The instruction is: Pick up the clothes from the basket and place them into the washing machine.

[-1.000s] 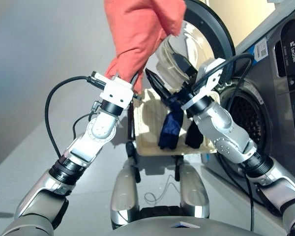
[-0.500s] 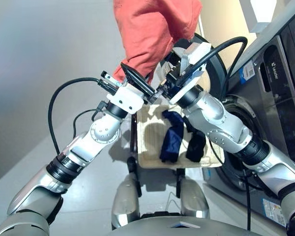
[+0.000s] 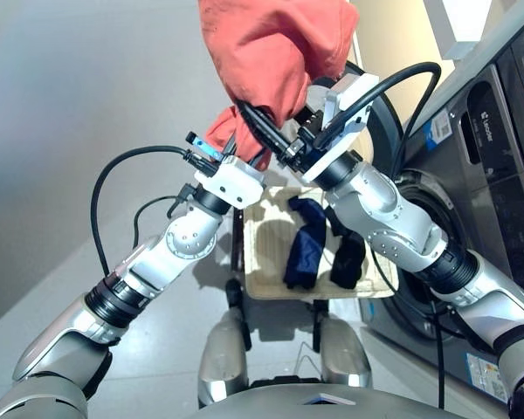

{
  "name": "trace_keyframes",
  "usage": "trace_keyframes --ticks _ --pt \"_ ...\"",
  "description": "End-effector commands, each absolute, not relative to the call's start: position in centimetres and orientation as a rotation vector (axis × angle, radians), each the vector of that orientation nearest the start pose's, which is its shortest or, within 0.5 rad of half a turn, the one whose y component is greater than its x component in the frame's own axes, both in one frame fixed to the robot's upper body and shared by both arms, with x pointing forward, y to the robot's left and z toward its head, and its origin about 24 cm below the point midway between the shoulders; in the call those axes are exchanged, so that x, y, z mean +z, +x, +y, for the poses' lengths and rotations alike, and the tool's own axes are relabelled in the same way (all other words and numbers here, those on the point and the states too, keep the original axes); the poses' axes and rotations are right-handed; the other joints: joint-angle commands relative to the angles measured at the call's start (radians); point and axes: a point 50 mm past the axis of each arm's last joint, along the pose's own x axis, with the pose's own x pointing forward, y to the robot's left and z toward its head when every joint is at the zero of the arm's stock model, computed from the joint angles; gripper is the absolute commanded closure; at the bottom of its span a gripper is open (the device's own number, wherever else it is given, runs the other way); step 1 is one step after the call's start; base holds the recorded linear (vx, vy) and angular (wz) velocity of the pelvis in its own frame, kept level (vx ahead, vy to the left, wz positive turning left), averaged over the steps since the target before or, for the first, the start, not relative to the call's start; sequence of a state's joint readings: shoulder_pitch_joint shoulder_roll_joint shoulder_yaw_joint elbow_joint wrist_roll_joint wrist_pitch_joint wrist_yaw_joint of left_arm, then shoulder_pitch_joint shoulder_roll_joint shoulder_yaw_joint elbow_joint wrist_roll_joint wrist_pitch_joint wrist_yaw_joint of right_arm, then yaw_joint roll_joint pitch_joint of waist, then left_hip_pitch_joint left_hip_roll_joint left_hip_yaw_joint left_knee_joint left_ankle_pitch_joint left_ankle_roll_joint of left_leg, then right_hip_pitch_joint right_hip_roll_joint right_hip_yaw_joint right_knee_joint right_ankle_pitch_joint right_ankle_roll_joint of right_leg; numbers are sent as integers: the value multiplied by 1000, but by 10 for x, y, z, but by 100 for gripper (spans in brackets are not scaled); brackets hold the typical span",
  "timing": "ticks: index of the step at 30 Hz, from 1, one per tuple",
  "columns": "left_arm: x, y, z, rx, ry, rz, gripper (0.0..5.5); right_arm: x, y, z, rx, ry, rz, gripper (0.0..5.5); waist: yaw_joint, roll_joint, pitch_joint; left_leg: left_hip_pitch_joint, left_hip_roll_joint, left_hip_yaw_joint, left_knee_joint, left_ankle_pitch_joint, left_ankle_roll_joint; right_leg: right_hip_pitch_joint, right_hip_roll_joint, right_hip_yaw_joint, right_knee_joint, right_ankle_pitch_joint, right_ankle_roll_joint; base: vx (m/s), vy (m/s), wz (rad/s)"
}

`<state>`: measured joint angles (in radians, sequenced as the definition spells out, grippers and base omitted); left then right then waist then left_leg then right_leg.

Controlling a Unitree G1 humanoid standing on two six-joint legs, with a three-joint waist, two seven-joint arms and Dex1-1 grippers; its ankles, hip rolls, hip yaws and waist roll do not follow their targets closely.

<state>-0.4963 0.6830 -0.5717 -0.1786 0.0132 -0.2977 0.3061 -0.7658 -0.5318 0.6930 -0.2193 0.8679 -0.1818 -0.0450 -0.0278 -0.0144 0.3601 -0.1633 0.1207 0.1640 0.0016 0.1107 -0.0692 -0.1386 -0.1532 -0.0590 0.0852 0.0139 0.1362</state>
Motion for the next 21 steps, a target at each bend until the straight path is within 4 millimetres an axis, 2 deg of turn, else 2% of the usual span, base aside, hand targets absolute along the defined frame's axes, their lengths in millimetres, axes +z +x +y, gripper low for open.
trace_keyframes --ticks 1,2,3,4,5,6,7,8,9,10,11,13,14,15,16,18,19,21 --pt "206 253 87 -474 508 -1003 550 258 250 -39 940 256 -761 550 -1 -8 -54 53 -12 7 46 -85 -23 -71 -21 12 85 -19 39 0 0 0" --pt "204 252 87 -469 494 -997 522 255 251 -44 893 255 -778 550 -1 -5 -53 52 -13 6 46 -85 -22 -70 -22 10 86 -19 39 0 0 0" --pt "202 253 89 -454 474 -987 375 250 254 -50 828 267 -789 550 -1 -1 -50 50 -14 4 48 -85 -21 -71 -23 8 88 -19 40 0 0 0" --pt "199 252 91 -440 458 -975 321 239 259 -59 758 273 -771 550 -2 4 -48 48 -14 2 50 -85 -20 -71 -24 5 90 -20 40 0 0 0" --pt "197 252 94 -423 459 -970 304 226 262 -67 698 293 -736 550 -3 6 -46 46 -14 -1 51 -85 -19 -71 -26 2 90 -21 41 0 0 0" --pt "195 252 96 -416 462 -967 190 217 263 -71 673 300 -709 550 -4 7 -46 43 -15 -4 51 -85 -19 -72 -26 1 90 -22 41 0 0 0" --pt "192 252 97 -407 457 -957 0 201 266 -79 623 285 -651 550 -5 8 -45 41 -15 -7 52 -85 -19 -72 -27 0 91 -22 43 0 0 0" --pt "187 252 100 -392 441 -935 0 180 270 -90 555 267 -574 550 -8 7 -45 40 -16 -10 52 -85 -19 -73 -29 -2 92 -22 44 0 0 0" --pt "182 255 104 -357 439 -905 0 145 276 -110 412 246 -443 550 -9 7 -41 37 -16 -13 55 -85 -18 -73 -31 -5 94 -20 46 0 0 0" --pt "181 255 104 -358 439 -904 0 145 276 -110 411 247 -442 550 -9 7 -43 37 -17 -14 55 -86 -18 -73 -31 -6 94 -21 46 0 0 0" --pt "179 256 106 -336 427 -890 0 119 280 -122 318 208 -355 550 -9 8 -41 37 -16 -17 55 -86 -18 -72 -32 -8 94 -20 47 0 0 0" --pt "177 257 108 -312 400 -879 0 83 280 -133 231 151 -225 550 -10 8 -37 38 -17 -22 54 -87 -17 -69 -34 -10 95 -22 47 0 0 0" --pt "179 259 108 -297 373 -880 0 50 281 -147 121 127 -99 550 -10 8 -34 36 -19 -24 55 -87 -17 -68 -36 -12 94 -19 48 0 0 0" --pt "179 259 108 -297 374 -881 0 50 282 -147 121 127 -100 550 -10 8 -34 37 -19 -24 55 -87 -17 -68 -36 -12 94 -20 48 0 0 0" --pt "181 261 108 -297 351 -881 0 35 281 -150 92 118 -34 550 -9 8 -32 36 -20 -25 55 -87 -17 -68 -36 -14 93 -19 48 0 0 0" --pt "183 262 107 -297 325 -878 0 17 279 -159 33 119 38 550 -9 9 -30 34 -20 -26 56 -87 -17 -66 -38 -14 90 -18 48 0 0 0" --pt "185 262 107 -285 308 -883 0 -1 276 -169 -36 88 109 550 -9 10 -30 32 -20 -26 59 -88 -18 -64 -40 -15 85 -17 48 0 0 0" --pt "187 263 107 -279 297 -890 0 -15 274 -178 -112 78 171 550 -7 12 -24 26 -22 -30 64 -88 -18 -67 -40 -13 83 -15 47 0 0 0"
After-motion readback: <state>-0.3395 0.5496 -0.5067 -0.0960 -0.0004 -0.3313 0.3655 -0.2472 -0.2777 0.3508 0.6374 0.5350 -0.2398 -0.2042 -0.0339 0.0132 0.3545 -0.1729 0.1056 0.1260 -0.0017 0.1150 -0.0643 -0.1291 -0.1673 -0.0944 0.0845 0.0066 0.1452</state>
